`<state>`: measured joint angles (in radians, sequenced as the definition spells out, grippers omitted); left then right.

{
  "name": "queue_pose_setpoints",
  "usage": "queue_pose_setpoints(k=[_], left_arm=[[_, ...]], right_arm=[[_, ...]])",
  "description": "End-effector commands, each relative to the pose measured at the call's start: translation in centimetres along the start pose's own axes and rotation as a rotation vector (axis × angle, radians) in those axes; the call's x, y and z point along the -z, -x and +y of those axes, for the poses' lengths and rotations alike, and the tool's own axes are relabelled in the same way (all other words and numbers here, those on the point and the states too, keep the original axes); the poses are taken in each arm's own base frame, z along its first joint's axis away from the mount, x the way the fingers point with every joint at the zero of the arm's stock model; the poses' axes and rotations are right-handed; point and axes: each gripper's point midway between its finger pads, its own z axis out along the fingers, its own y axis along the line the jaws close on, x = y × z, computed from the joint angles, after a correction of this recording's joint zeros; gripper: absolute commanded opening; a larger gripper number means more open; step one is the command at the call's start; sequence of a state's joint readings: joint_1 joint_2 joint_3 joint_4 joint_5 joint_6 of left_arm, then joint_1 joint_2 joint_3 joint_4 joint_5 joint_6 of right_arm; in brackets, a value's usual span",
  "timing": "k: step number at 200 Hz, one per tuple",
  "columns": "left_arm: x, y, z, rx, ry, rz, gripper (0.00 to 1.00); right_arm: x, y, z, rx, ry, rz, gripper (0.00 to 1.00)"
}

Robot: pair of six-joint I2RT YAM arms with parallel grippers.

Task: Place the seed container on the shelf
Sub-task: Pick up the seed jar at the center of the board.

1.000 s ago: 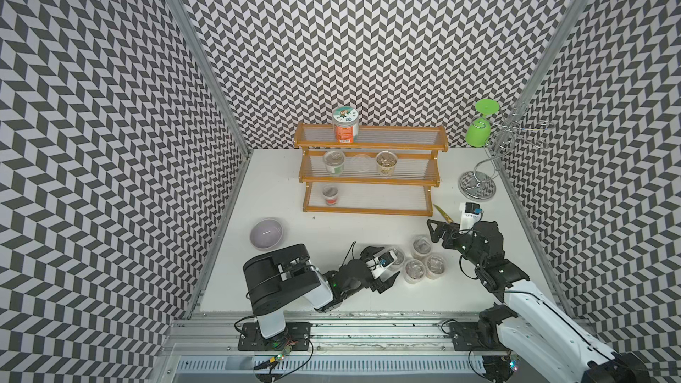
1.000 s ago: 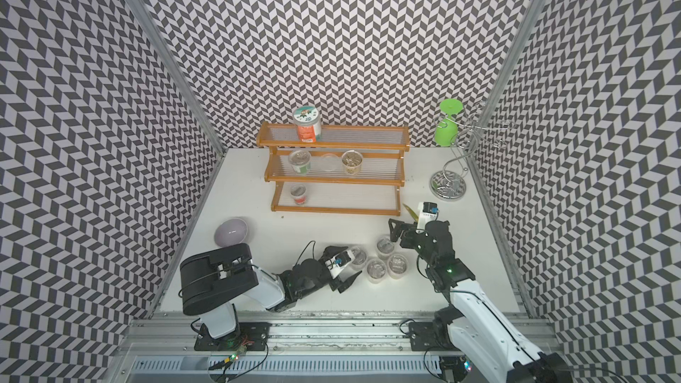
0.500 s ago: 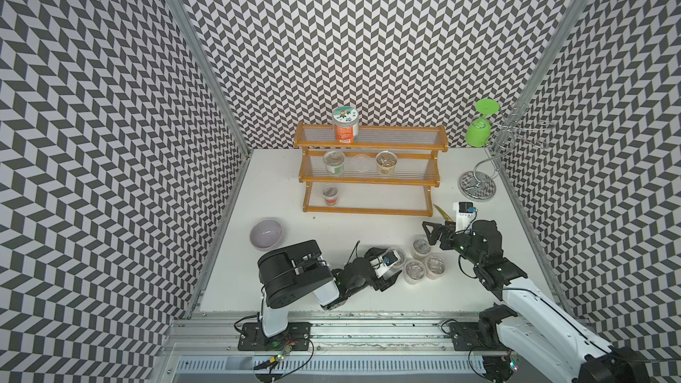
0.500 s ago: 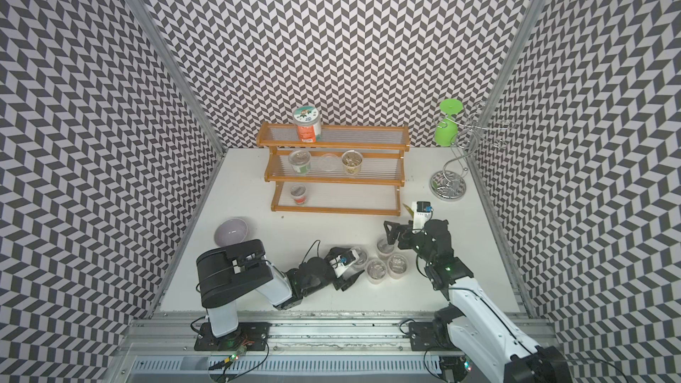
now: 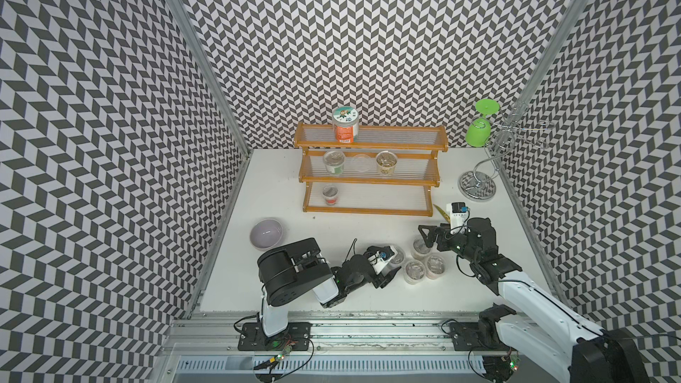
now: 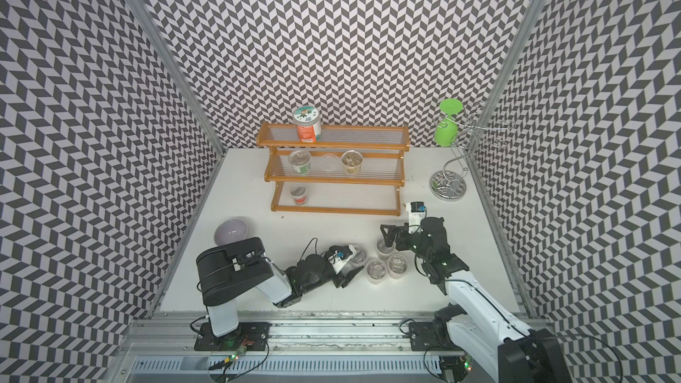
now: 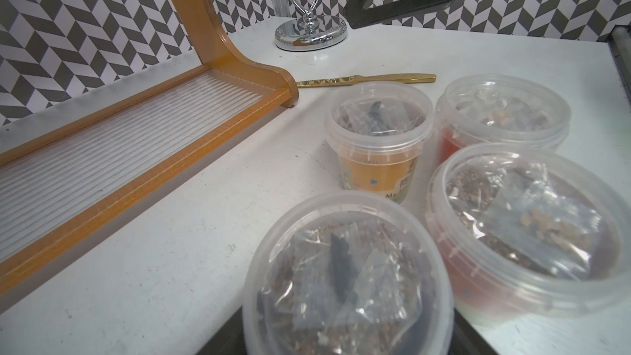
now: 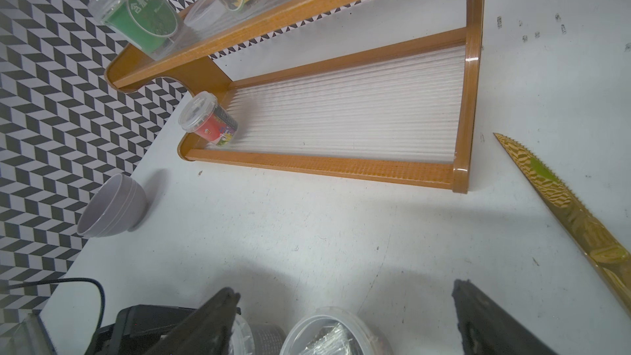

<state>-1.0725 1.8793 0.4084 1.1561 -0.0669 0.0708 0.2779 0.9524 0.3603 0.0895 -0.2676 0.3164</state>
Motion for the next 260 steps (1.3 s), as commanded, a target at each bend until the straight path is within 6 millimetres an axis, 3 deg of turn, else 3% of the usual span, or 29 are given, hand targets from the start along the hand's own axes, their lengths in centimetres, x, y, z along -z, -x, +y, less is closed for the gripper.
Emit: queue_pose_setpoints(k=[1, 73, 122, 174, 201, 219, 260], left_arm=[[-0.1, 0.9, 0.4, 0.015, 0.018, -0.032, 0.74], [2.1, 3.4, 3.7, 0.099, 0.093, -0.096, 0.71], [2.6, 2.9, 5.1, 0.146, 0.116, -0.097, 0.69], [5.0, 3.8, 8.9, 0.281, 0.207, -0.212, 0.68], [5.4, 3.7, 9.2, 0.261, 0.22, -0.225, 0.67], [5.8, 2.6, 8.9, 0.245, 0.216, -0.212, 0.68], [6.9, 1.6, 8.1, 0.225, 0.198, -0.232, 0.68]], right_arm=[[0.0, 1.7, 0.9, 0.027, 0.036, -0.03, 0.99], [0.6, 2.0, 4.4, 0.05, 0.215, -0.016, 0.99], [0.1, 1.5, 4.5, 0.05, 0.218, 0.018, 1.0], [-0.2, 1.5, 5.2, 0.052, 0.241, 0.028, 0.99], [-0.9, 0.0, 7.7, 0.094, 0.335, 0.114, 1.0], [-1.7, -1.5, 9.8, 0.145, 0.382, 0.196, 1.0], [-4.4, -4.4, 12.9, 0.235, 0.348, 0.354, 0.98]])
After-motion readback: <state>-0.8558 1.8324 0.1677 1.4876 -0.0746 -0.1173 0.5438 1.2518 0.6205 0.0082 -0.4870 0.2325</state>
